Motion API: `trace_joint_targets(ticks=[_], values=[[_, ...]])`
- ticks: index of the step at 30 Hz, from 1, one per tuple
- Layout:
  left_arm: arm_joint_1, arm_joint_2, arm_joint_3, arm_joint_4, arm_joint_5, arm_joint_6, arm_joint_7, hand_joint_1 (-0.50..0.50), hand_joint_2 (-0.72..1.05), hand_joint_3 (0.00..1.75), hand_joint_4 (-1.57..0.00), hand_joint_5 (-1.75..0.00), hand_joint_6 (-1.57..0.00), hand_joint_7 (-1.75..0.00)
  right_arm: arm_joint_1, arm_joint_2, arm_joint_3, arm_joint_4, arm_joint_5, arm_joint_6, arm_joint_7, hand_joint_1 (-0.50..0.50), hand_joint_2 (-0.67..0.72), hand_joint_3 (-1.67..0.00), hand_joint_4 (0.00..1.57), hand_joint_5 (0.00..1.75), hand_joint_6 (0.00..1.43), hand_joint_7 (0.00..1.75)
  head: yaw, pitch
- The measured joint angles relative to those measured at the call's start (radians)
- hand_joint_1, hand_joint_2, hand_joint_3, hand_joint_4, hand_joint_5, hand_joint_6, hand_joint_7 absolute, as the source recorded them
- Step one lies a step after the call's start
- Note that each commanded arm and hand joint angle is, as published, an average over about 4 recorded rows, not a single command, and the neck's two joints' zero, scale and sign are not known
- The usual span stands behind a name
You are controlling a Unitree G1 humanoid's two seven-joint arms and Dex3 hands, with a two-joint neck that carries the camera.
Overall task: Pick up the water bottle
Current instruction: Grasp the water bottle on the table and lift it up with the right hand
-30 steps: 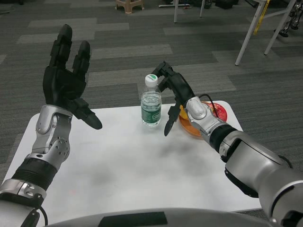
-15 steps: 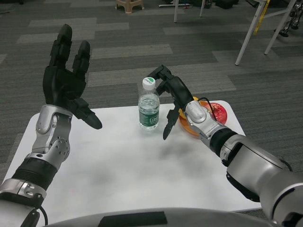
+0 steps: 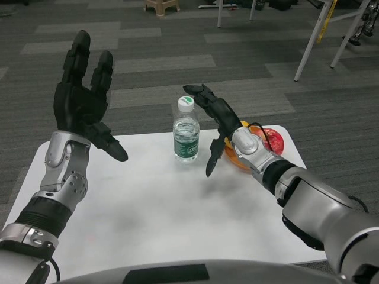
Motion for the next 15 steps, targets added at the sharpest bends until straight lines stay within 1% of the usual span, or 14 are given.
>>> trace_joint_targets(ticks=[13,15], values=[[0.000,0.000,-0.001,0.000,-0.001,0.000,0.000,-0.48,-0.72,0.09,0.00,0.00,0.00,0.00,-0.032,0.022,0.124,0.007,0.001,0.003,0.000,-0.46,0.53,0.00,0.00,0.00,0.00,0.35,0.005,0.011],[0.000,0.000,-0.001,0.000,-0.001,0.000,0.000,-0.48,-0.72,0.09,0.00,0.00,0.00,0.00,-0.041,0.026,0.145,0.007,0.001,0.003,-0.001,-0.46,0.53,0.00,0.00,0.00,0.00,0.38,0.004,0.012]])
